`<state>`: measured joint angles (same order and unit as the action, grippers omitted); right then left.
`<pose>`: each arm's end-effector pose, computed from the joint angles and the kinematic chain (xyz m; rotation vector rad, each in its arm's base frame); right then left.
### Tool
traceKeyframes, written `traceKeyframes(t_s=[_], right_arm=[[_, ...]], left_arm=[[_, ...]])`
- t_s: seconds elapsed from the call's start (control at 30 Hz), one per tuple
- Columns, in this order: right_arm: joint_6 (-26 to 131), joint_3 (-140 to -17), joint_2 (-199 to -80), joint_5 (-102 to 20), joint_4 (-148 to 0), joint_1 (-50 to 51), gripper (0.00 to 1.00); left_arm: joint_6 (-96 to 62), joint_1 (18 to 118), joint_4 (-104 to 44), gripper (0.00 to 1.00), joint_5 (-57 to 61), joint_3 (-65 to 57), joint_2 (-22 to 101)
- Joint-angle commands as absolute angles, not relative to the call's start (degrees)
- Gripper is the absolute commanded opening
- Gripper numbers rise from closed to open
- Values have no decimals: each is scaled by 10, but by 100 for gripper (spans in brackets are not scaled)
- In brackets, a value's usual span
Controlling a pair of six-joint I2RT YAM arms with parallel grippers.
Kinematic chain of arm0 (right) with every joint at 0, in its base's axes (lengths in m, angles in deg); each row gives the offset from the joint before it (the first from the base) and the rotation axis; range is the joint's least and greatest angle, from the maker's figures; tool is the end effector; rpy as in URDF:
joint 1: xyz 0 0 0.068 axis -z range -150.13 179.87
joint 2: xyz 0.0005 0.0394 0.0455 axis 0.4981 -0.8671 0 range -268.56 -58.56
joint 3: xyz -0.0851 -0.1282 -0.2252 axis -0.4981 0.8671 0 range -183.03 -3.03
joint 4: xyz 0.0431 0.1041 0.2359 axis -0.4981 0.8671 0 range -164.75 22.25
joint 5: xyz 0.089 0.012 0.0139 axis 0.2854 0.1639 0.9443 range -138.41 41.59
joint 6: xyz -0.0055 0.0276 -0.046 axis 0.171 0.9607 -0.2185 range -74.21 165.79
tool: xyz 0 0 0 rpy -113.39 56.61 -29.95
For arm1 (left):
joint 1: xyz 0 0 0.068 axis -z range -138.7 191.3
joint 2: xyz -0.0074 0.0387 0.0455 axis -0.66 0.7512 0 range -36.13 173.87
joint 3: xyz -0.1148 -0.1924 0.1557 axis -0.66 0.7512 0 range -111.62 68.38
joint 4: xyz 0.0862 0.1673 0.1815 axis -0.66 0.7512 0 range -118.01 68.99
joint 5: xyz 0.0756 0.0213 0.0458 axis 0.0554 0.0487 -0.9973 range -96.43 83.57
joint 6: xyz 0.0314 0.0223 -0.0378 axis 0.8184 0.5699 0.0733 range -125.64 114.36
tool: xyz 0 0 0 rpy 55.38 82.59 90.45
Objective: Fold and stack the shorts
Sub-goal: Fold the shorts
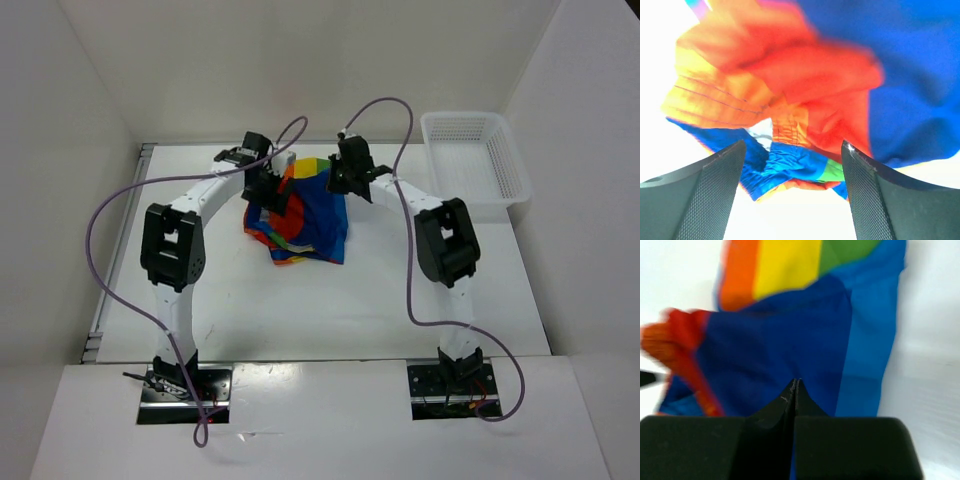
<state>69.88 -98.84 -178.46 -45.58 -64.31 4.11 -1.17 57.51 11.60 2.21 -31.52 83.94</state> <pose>0.4405 0.2146 0.2350 -0.0612 2.2246 0.5430 0.4382 -0.1329 0.2194 0.5226 2.5677 -0.2694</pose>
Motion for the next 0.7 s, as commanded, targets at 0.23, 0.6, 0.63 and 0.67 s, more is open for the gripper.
traceKeyframes(t_s=[0.23,0.6,0.63,0.67], right_arm=[[718,-1173,-1975,-366,-615,68,0],[816,-1345,-2099,-416,-502,123,0],[816,-1352,-2108,-435,-496,123,0],[824,-1358,-2113,-440,-496,123,0]], left_arm=[[-11,598,145,84,127,-319,801],[15,610,60,77,-55,-203,880],[15,610,60,74,-55,-197,881],[24,610,65,72,-55,-192,881]])
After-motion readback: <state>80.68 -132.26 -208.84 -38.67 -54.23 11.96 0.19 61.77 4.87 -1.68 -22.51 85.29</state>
